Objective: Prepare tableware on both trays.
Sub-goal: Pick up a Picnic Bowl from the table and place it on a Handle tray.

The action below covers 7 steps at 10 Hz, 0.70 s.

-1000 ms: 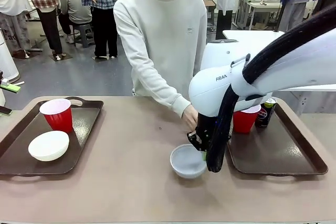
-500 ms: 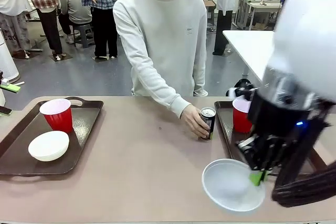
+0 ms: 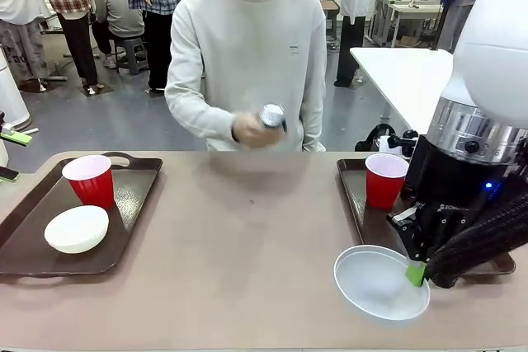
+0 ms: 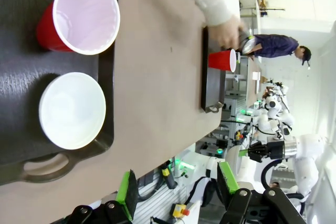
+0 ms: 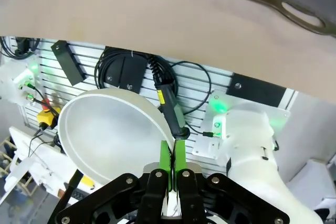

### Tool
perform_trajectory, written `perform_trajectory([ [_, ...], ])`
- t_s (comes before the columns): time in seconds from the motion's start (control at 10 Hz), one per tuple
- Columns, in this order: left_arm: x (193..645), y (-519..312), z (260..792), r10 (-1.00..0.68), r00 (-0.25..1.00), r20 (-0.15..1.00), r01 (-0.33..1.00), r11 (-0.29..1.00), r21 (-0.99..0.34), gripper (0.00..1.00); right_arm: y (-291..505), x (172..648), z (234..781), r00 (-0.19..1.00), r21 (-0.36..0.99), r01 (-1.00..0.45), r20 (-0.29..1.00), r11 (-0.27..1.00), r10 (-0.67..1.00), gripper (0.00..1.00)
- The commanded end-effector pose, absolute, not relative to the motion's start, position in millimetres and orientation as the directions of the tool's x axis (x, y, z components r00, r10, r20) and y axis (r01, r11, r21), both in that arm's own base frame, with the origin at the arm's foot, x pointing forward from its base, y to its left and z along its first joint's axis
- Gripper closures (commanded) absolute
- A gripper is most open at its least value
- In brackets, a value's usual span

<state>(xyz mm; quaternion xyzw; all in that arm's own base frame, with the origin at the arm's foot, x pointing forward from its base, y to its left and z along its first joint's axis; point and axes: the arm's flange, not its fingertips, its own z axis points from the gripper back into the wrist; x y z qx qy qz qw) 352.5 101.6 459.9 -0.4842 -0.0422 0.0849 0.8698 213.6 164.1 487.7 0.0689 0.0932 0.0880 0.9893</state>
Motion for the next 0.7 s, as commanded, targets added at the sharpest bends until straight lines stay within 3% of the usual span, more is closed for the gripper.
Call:
perform_trajectory([
  [0.0, 352.3, 102.5, 459.5, 0.186, 0.982, 0.008, -0.088, 0.499, -0.862, 0.20, 146.8, 190.4, 430.9, 0.969, 0.192, -0.150, -0.165, 0.970, 0.183, 1.00],
  [0.4, 352.3, 102.5, 459.5, 0.186, 0.982, 0.008, -0.088, 0.499, -0.862, 0.20, 124.3, 228.7, 439.0, 0.992, 0.213, -0.026, -0.112, 0.977, 0.051, 1.00],
  [0.6, 352.3, 102.5, 459.5, 0.186, 0.982, 0.008, -0.088, 0.499, -0.862, 0.20, 102.0, 271.8, 439.3, 0.996, 0.114, -0.041, -0.070, 0.993, 0.049, 1.00],
])
